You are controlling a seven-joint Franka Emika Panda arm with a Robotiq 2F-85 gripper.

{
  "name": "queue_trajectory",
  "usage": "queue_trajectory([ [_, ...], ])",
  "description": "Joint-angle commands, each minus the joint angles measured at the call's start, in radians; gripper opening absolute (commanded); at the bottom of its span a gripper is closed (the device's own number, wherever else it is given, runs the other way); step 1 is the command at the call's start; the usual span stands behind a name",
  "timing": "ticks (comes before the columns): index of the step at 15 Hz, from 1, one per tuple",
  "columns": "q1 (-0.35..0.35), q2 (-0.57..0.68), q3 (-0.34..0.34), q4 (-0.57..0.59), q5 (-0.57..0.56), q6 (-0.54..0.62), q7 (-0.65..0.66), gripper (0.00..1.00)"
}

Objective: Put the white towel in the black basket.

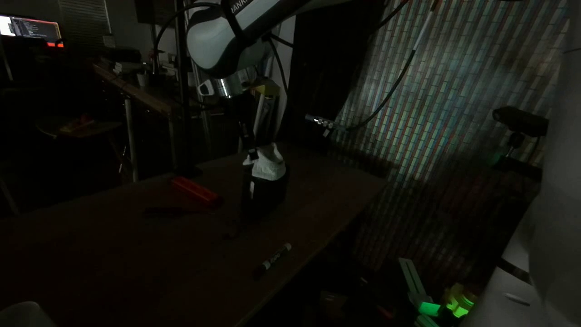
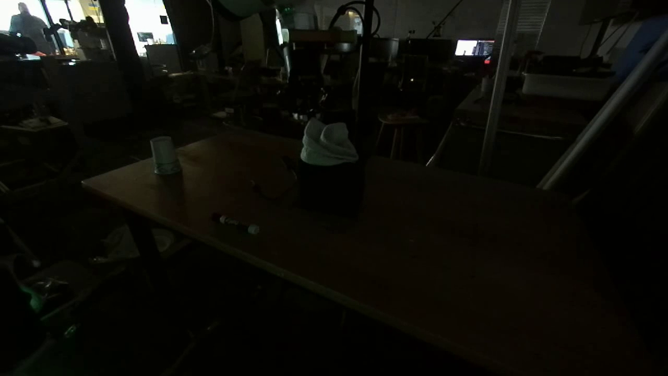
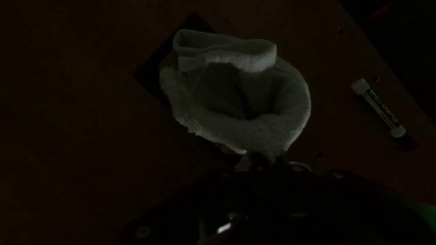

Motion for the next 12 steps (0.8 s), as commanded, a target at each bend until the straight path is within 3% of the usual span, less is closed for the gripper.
queue_trajectory([
  [1,-0.016,-0.014,-0.011,0.013,0.038,0.026,0.002,0.02],
  [12,-0.052,0.002,-0.023,-0.029,0.156,0.162,0.015,0.02],
])
